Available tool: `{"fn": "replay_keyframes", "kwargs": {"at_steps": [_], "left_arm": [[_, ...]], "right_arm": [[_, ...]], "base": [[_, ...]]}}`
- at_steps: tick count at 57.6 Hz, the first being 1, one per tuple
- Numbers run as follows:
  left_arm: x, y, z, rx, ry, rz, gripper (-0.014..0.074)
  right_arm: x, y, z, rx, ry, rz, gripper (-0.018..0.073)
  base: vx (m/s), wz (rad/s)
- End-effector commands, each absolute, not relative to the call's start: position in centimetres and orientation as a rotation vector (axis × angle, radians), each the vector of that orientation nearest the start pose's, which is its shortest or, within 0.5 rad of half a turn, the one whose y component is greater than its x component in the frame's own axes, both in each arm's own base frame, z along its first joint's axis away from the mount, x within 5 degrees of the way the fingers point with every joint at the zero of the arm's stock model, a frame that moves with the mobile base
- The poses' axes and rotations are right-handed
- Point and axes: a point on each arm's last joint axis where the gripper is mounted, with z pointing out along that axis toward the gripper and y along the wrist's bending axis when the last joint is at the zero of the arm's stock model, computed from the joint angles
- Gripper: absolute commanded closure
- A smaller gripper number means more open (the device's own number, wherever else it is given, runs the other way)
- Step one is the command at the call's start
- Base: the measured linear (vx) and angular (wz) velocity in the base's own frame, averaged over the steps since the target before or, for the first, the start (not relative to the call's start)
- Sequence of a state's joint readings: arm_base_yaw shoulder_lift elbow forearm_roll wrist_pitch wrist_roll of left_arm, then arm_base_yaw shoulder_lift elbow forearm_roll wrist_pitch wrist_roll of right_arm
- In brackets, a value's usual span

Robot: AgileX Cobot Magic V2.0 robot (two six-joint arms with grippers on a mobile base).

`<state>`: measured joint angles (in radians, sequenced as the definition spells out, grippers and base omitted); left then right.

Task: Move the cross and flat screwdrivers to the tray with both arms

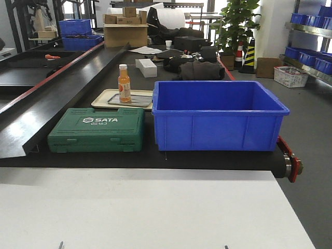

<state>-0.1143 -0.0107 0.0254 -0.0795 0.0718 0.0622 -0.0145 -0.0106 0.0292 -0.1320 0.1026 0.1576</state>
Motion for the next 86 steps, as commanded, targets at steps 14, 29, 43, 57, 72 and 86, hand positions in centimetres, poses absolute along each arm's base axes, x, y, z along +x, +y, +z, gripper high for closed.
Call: {"fn": "replay_keyframes", "kwargs": {"at_steps": [14, 29, 43, 57, 72, 86], "left_arm": [[5.7, -0.6, 19.6, 0.059, 1.515, -0.117, 0.0603], [5.7, -0.6, 19.6, 0.059, 1.515, -0.117, 0.0603], [5.7, -0.6, 19.6, 0.059, 1.515, -0.117, 0.0603], [5.7, -0.6, 19.6, 0.059, 1.515, -0.117, 0.0603], [5.7, -0.6, 20.0, 0.054, 1.469, -0.116, 0.0603], [4.7, -0.2, 24.0, 0.031, 1.118, -0.087, 0.0603]], "right_arm": [[5.7, -0.1, 19.7, 0.019, 1.524, -0.005, 0.0568], [5.7, -0.1, 19.7, 0.019, 1.524, -0.005, 0.0568], [5.7, -0.1, 19.7, 0.019, 1.524, -0.005, 0.0568], [5.7, -0.1, 19.9, 0.016, 1.503, -0.003, 0.0568], [5.2, 0.1, 22.8, -0.001, 1.317, 0.01, 0.0568], [5.1, -0.1, 29.3, 0.039, 1.323, 0.031, 0.0566]], "base": [[0.0, 0.0], [0.0, 0.0], [0.0, 0.0], [0.0, 0.0], [0.0, 0.0], [0.0, 0.0]]}}
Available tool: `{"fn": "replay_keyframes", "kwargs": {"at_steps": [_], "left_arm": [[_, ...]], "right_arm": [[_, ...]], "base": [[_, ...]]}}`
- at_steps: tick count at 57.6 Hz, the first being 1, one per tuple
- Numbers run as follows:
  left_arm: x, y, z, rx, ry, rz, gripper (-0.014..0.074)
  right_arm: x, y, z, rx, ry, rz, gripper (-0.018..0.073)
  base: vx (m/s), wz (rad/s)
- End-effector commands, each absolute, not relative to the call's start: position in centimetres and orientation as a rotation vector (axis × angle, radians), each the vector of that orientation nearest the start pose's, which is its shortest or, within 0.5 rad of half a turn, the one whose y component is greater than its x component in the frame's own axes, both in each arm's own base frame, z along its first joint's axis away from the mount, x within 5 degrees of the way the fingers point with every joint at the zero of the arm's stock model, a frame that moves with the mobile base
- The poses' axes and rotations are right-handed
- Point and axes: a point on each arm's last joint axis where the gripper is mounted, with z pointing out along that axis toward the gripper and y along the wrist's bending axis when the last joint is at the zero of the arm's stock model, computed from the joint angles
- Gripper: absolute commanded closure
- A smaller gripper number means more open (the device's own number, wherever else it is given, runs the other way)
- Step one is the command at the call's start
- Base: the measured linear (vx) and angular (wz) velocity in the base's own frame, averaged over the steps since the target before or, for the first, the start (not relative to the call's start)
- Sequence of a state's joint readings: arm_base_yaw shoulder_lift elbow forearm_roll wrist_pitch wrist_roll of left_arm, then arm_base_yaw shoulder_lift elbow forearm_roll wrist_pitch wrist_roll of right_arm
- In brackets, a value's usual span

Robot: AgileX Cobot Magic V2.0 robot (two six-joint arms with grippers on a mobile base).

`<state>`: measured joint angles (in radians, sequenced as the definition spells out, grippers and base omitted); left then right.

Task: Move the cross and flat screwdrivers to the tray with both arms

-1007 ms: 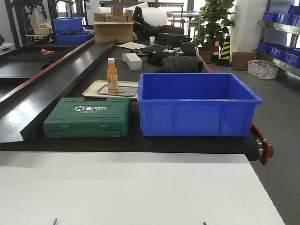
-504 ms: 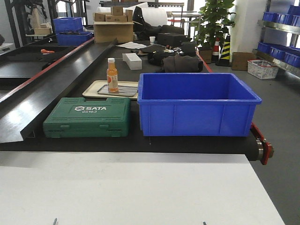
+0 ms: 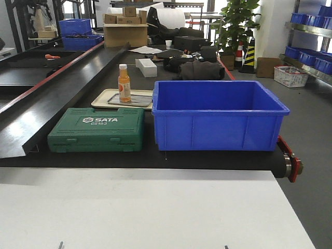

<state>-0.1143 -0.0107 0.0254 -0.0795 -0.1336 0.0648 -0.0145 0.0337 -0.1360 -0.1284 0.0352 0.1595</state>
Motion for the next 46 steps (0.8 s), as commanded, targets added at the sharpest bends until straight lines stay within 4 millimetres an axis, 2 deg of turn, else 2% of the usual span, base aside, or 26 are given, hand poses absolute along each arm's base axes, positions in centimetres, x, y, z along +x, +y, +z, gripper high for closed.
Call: {"fn": "replay_keyframes", "kwargs": {"at_steps": [1, 6, 13, 18, 22, 26, 33, 39, 46], "left_arm": [[4.5, -0.2, 24.7, 0.03, 1.075, -0.08, 0.0603], [4.1, -0.1, 27.2, 0.036, 1.011, -0.061, 0.0603], [4.7, -0.3, 30.6, 0.052, 1.08, -0.06, 0.0603], [5.9, -0.5, 32.7, 0.063, 1.156, -0.063, 0.0601], [7.2, -0.7, 33.3, 0.071, 1.249, -0.069, 0.0591], [8.5, -0.9, 32.9, 0.086, 1.371, -0.072, 0.0576], [10.9, -1.3, 30.8, 0.108, 1.607, -0.077, 0.0517], [12.3, -1.5, 29.2, 0.123, 1.758, -0.077, 0.0421], [13.7, -1.6, 27.9, 0.13, 1.852, -0.074, 0.0258]], "right_arm": [[5.1, -0.1, 30.2, 0.039, 1.311, 0.031, 0.0566], [5.9, -0.1, 33.3, 0.032, 1.304, 0.023, 0.0564], [7.8, -0.1, 36.6, 0.031, 1.315, 0.021, 0.0561], [9.7, -0.1, 37.2, 0.034, 1.379, 0.019, 0.0557], [11.1, -0.2, 36.9, 0.038, 1.443, 0.017, 0.0547], [12.4, -0.2, 36.1, 0.042, 1.518, 0.014, 0.0525], [13.9, -0.3, 34.3, 0.056, 1.681, 0.004, 0.045], [14.5, -0.4, 33.1, 0.065, 1.793, -0.007, 0.034], [15.2, -0.5, 32.2, 0.07, 1.871, -0.013, 0.0205]], "base": [[0.0, 0.0], [0.0, 0.0], [0.0, 0.0], [0.0, 0.0], [0.0, 0.0], [0.0, 0.0], [0.0, 0.0], [0.0, 0.0], [0.0, 0.0]]}}
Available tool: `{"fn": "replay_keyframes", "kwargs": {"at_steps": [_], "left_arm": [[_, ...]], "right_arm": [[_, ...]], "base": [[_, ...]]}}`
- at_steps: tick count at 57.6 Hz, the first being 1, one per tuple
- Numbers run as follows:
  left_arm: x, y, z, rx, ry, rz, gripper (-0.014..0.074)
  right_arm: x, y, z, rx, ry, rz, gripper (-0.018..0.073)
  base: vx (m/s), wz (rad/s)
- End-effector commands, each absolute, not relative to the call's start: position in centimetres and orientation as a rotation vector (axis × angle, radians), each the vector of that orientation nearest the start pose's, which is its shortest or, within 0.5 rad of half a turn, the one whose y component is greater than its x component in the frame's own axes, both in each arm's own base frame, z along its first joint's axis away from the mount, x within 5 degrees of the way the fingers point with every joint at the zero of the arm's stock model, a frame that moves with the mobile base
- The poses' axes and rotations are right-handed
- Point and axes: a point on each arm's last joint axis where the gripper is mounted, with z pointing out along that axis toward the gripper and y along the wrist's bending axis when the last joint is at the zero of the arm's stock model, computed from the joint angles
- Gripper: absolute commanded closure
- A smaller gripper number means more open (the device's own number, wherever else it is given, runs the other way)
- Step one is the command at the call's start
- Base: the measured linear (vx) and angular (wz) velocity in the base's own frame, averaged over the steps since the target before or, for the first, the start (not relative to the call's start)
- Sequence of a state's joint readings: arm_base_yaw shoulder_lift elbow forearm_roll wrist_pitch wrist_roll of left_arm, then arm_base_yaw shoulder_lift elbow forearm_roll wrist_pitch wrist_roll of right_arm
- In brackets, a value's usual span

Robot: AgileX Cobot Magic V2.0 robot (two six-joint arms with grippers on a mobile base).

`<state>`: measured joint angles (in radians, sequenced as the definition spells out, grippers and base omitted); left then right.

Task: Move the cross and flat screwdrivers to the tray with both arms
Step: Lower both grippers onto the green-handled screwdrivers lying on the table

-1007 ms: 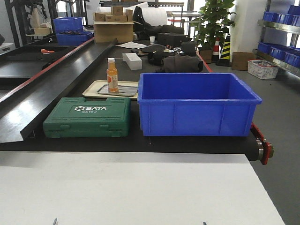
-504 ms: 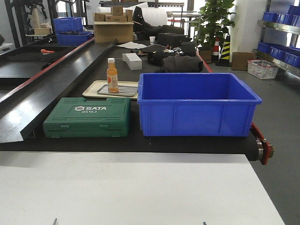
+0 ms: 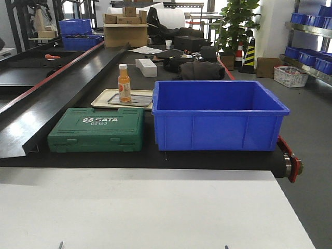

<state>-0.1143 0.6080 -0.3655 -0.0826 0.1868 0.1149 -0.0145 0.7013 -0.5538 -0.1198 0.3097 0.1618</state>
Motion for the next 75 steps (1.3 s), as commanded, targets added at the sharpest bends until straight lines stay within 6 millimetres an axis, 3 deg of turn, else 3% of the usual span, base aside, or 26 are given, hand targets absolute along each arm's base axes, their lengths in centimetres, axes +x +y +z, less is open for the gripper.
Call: {"fn": "replay_keyframes", "kwargs": {"at_steps": [1, 10, 16, 36, 53, 61, 75], "left_arm": [[13.8, -1.7, 27.8, 0.13, 1.857, -0.074, 0.0239], [15.6, -1.9, 26.3, 0.083, 1.951, -0.109, 0.0048], [16.8, -2.1, 24.9, 0.09, 2.09, -0.112, 0.0002], [23.4, -3.4, 24.4, 0.152, 2.511, -0.158, 0.0004], [29.5, -4.6, 20.7, 0.121, 2.694, -0.238, 0.0004], [31.2, -4.9, 18.4, 0.116, 2.784, -0.246, 0.0004], [32.4, -4.9, 15.5, 0.023, 2.852, -0.242, 0.0004]], "right_arm": [[15.3, -0.5, 32.1, 0.071, 1.876, -0.013, 0.0192], [16.0, -0.5, 31.5, 0.078, 1.923, -0.008, 0.0109], [16.2, -0.5, 31.2, 0.082, 1.947, -0.008, 0.0106], [16.0, -0.5, 30.7, 0.11, 1.999, 0.014, 0.0106], [15.8, -0.3, 30.3, 0.15, 2.049, 0.054, 0.0106], [15.8, -0.3, 30.3, 0.149, 2.049, 0.053, 0.0106], [15.8, -0.3, 30.3, 0.15, 2.053, 0.053, 0.0106]], "base": [[0.0, 0.0], [0.0, 0.0], [0.0, 0.0], [0.0, 0.0], [0.0, 0.0], [0.0, 0.0], [0.0, 0.0]]}}
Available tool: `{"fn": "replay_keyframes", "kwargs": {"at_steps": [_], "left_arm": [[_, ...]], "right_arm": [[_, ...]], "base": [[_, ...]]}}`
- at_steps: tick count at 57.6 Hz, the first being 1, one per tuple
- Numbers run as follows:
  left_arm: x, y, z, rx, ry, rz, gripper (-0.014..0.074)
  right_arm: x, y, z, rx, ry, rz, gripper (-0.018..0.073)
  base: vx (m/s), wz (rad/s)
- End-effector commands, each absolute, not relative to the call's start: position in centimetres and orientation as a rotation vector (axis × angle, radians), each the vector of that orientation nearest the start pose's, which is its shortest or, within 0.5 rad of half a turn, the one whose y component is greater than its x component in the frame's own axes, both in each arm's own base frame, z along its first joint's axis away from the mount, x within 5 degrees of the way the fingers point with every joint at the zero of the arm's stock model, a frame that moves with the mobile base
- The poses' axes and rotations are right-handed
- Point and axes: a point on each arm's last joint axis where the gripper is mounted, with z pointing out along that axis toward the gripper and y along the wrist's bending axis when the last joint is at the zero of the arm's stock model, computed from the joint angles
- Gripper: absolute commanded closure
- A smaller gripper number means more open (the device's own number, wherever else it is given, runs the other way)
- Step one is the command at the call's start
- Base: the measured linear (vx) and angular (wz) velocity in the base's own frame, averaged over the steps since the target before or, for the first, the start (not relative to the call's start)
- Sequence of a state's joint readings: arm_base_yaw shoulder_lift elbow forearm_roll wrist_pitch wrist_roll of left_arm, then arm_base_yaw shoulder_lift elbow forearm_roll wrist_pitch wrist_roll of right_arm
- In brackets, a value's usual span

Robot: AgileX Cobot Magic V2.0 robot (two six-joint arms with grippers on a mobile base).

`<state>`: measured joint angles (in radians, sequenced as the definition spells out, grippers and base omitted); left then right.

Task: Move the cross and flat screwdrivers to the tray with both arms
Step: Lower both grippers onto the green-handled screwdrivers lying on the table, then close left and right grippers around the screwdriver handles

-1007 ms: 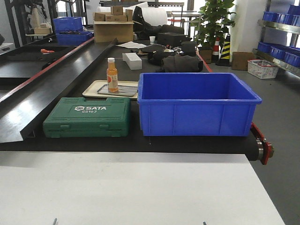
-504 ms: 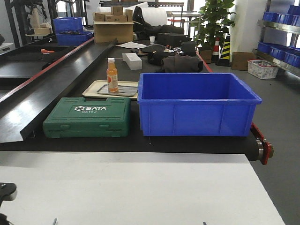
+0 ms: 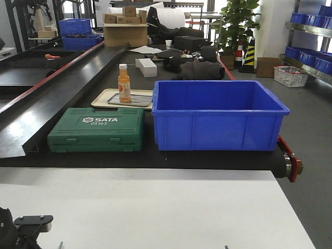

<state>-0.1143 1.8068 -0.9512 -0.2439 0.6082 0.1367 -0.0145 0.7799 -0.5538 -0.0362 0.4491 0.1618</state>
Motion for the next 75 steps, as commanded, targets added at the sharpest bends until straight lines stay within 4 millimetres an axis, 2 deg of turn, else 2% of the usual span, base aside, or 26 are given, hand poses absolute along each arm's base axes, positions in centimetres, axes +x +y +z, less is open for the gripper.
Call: {"fn": "replay_keyframes", "kwargs": {"at_steps": [1, 12, 26, 32, 43, 50, 60, 67, 75], "left_arm": [[32.4, -4.9, 15.4, 0.016, 2.851, -0.242, 0.0004], [33.1, -4.9, 14.2, -0.019, 2.836, -0.231, 0.0004], [33.0, -4.9, 12.3, -0.025, 2.9, -0.227, 0.0005], [33.0, -4.9, 12.0, -0.022, 2.916, -0.226, 0.0031], [32.5, -4.9, 11.8, -0.017, 2.967, -0.237, 0.0218], [32.4, -5.0, 11.8, -0.014, 2.988, -0.241, 0.0382], [32.2, -5.0, 11.8, 0.002, 2.999, -0.242, 0.0607], [32.2, -5.0, 11.9, 0.037, 2.994, -0.24, 0.0604], [32.3, -5.0, 12.3, 0.038, 2.972, -0.239, 0.0601]], "right_arm": [[15.8, -0.3, 30.3, 0.15, 2.053, 0.053, 0.0106], [15.8, -0.3, 30.2, 0.15, 2.055, 0.053, 0.0106], [15.8, -0.4, 30.2, 0.147, 2.055, 0.049, 0.0106], [15.8, -0.4, 30.3, 0.144, 2.051, 0.048, 0.0106], [15.9, -0.3, 30.4, 0.143, 2.041, 0.049, 0.0113], [15.7, -0.4, 30.1, 0.148, 2.071, 0.049, 0.012], [15.9, -0.3, 28.7, 0.132, 2.321, 0.034, 0.012], [17.3, 0.2, 28.7, 0.022, 2.429, 0.069, 0.012], [20.0, 1.0, 28.7, -0.063, 2.482, 0.164, 0.012]], "base": [[0.0, 0.0], [0.0, 0.0], [0.0, 0.0], [0.0, 0.0], [0.0, 0.0], [0.0, 0.0], [0.0, 0.0], [0.0, 0.0], [0.0, 0.0]]}}
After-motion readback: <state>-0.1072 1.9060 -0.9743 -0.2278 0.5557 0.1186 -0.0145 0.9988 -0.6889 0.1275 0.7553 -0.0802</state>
